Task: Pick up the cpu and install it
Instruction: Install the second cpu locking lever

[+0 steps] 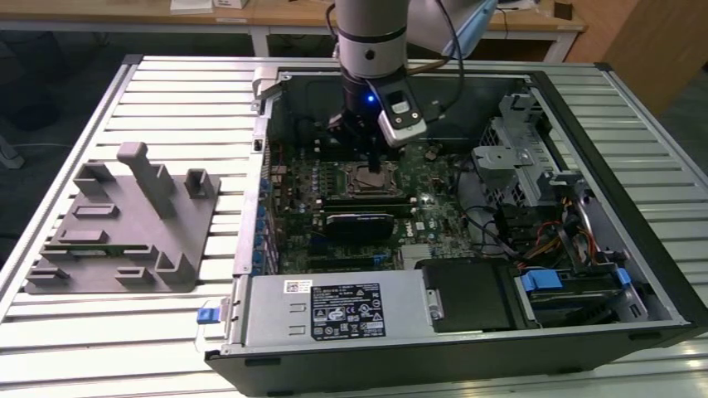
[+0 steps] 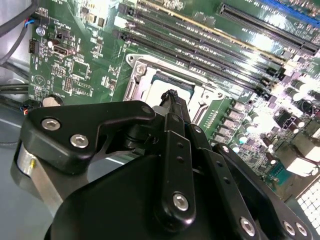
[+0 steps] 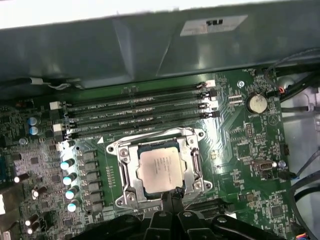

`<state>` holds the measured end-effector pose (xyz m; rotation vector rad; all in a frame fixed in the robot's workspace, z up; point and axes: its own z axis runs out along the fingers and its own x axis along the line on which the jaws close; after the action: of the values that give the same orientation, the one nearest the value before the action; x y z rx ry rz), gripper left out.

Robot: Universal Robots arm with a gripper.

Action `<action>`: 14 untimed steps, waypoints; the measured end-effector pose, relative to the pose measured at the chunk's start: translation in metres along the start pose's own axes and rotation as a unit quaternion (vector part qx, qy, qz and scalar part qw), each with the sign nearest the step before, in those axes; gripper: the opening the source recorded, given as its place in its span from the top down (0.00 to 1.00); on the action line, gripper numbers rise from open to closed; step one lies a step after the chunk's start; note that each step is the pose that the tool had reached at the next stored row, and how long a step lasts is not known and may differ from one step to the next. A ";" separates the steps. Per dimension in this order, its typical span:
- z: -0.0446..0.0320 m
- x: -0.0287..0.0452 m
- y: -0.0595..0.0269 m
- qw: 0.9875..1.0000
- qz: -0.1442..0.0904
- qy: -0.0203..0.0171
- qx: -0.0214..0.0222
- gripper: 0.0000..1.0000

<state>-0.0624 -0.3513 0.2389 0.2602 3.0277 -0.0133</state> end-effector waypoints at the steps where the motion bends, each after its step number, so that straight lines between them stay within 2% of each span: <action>1: 0.0000 -0.0002 -0.0010 1.000 0.000 0.000 0.000 0.89; 14: 0.0002 -0.0016 -0.0085 1.000 0.000 0.000 0.000 0.89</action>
<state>-0.0623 -0.3600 0.2389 0.2602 3.0277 -0.0133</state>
